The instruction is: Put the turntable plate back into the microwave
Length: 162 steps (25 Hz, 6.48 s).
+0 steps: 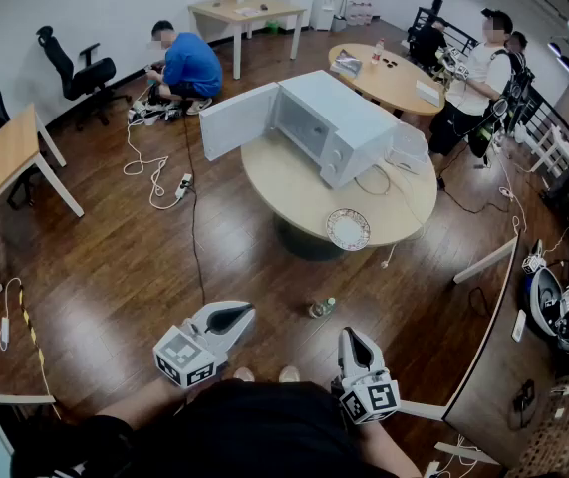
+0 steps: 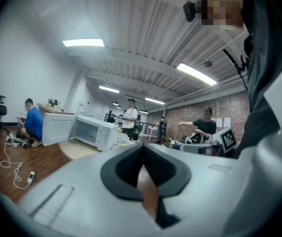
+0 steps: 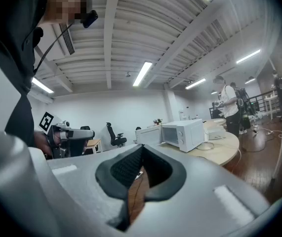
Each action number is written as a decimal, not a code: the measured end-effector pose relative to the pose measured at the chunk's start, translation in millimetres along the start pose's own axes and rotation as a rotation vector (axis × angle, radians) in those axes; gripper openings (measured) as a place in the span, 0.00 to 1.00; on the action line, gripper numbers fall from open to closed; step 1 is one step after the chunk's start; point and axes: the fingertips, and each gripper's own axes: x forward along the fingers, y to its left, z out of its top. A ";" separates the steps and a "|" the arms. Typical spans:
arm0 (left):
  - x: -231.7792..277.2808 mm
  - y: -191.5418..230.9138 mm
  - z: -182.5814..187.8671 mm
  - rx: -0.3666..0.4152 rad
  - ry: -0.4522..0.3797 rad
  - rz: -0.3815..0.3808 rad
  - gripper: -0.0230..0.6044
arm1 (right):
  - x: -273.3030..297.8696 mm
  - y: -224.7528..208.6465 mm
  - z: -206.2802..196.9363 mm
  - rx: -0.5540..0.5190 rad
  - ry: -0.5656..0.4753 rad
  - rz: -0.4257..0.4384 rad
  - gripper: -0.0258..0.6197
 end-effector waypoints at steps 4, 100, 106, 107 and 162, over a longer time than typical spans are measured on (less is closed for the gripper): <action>-14.4 10.9 -8.9 0.042 0.020 -0.013 0.04 | 4.0 22.6 -19.1 0.007 0.020 0.009 0.04; 147.5 342.0 100.1 0.100 0.026 0.191 0.04 | 392.1 -100.5 26.4 -0.002 0.078 0.077 0.04; 178.5 369.6 112.3 0.100 0.041 0.082 0.04 | 409.1 -110.3 28.8 0.013 0.080 -0.015 0.04; 186.0 376.1 114.1 0.097 0.045 0.062 0.04 | 412.5 -112.0 28.2 0.017 0.080 -0.033 0.04; 356.4 473.1 152.8 0.052 0.151 -0.612 0.04 | 504.3 -140.5 65.2 0.131 -0.037 -0.685 0.04</action>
